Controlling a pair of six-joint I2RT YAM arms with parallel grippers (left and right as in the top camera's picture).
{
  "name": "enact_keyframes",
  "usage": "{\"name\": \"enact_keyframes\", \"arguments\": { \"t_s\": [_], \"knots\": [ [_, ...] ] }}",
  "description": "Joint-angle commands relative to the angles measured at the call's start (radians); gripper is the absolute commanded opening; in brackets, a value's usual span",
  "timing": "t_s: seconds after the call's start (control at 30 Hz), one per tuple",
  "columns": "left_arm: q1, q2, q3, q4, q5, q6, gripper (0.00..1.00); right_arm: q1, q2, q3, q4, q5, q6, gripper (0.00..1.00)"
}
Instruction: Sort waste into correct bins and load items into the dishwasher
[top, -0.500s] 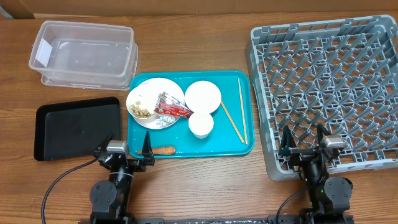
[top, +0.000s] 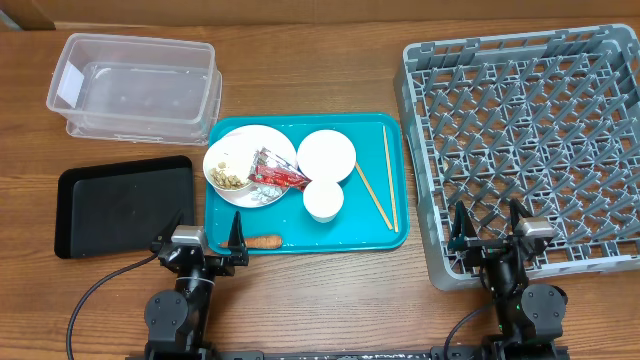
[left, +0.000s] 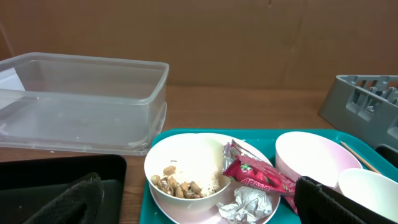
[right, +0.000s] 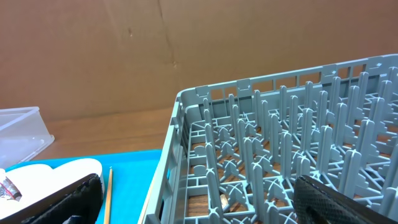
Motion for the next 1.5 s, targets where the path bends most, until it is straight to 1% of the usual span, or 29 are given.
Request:
{"name": "enact_keyframes", "arguments": {
  "t_s": [0.0, 1.0, 1.13, 1.23, 1.3, 1.37, 1.43, 1.47],
  "knots": [
    [0.006, -0.008, -0.003, 0.0, 0.012, 0.015, 1.0, -0.003, -0.012, -0.01, 0.006, 0.002, -0.003, 1.0],
    [0.006, -0.008, -0.003, -0.002, -0.011, 0.015, 1.0, -0.003, -0.012, -0.01, 0.007, 0.0, -0.002, 1.0],
    [0.006, -0.008, 0.017, -0.007, 0.024, 0.015, 1.0, -0.003, -0.012, 0.001, 0.002, 0.002, 0.0, 1.0],
    [0.006, -0.002, 0.061, -0.055, 0.015, 0.015, 1.0, -0.003, -0.011, 0.05, -0.043, 0.002, 0.0, 1.0],
    [0.006, 0.035, 0.132, -0.142, 0.014, 0.015, 1.0, -0.003, 0.006, 0.134, -0.135, 0.002, 0.001, 1.0],
    [0.006, 0.081, 0.187, -0.193, 0.014, 0.015, 1.0, -0.003, 0.032, 0.188, -0.184, 0.002, 0.019, 1.0],
    [0.006, 0.157, 0.256, -0.24, 0.018, 0.014, 1.0, -0.003, 0.082, 0.251, -0.223, 0.002, 0.048, 1.0],
    [0.006, 0.232, 0.319, -0.274, 0.034, 0.015, 1.0, -0.003, 0.131, 0.304, -0.257, 0.001, 0.072, 1.0]
  ]
}}
